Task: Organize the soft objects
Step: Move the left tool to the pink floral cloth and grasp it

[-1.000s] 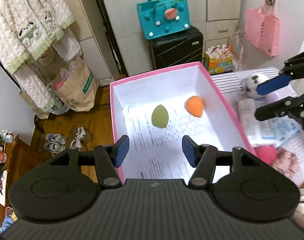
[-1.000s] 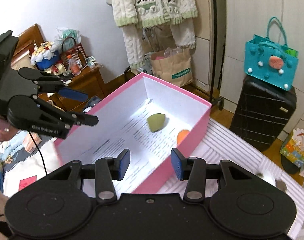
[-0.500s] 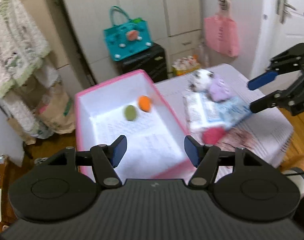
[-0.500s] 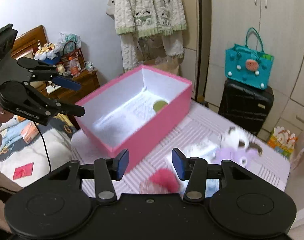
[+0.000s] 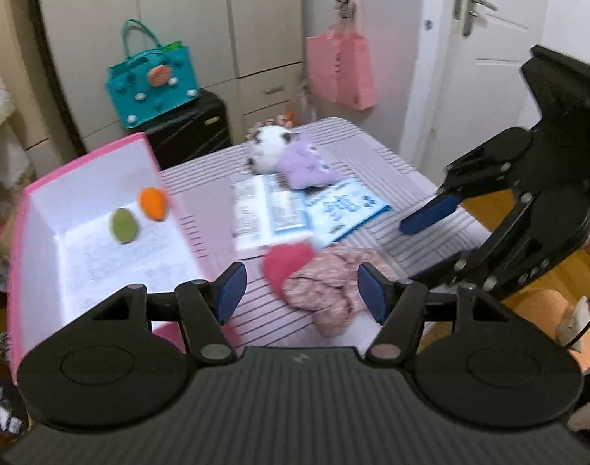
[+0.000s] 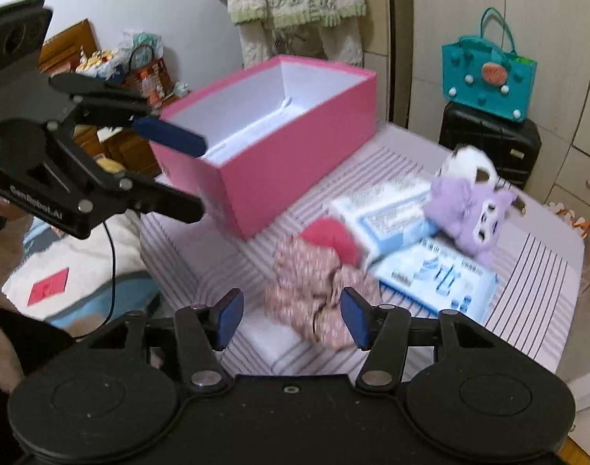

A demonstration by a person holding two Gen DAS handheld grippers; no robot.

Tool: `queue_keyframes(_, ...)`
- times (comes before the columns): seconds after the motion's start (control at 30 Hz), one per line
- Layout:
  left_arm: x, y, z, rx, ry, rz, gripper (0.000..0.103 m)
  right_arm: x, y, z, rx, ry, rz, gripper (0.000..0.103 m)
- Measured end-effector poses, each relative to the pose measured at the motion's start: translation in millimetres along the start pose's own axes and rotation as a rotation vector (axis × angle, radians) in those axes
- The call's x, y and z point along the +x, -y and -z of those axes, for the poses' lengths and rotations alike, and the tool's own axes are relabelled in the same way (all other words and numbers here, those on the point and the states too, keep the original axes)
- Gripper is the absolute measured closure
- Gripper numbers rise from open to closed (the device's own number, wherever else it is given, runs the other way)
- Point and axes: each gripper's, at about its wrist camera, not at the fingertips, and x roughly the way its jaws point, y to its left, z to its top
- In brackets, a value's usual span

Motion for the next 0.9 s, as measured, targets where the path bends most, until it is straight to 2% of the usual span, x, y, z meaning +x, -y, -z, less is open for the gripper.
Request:
queue_keyframes(0.2, 22, 19, 5, -0.009, 0.029, 0.059, 0.040, 14, 1, 30, -0.061, -0.012, 0.019, 0.031)
queue_keyframes(0.43, 50, 38, 13, -0.004, 0.055, 0.076, 0.038, 20, 13, 55, -0.053, 0.021, 0.016, 0.028)
queue_keyframes(0.6, 67, 44, 23, -0.015, 0.107, -0.004, 0.032, 15, 26, 62, -0.053, 0.055, 0.041, 0.028)
queue_keyframes(0.67, 76, 48, 26, -0.018, 0.103, -0.020, 0.028, 13, 37, 62, -0.027, 0.060, 0.056, 0.028)
queue_keyframes(0.8, 98, 54, 33, -0.032, 0.050, 0.012, 0.026, 10, 58, 60, 0.048, 0.067, 0.054, 0.028)
queue_keyframes(0.9, 108, 58, 38, -0.055, 0.069, -0.056, 0.026, 10, 66, 57, 0.076, 0.073, 0.048, 0.028)
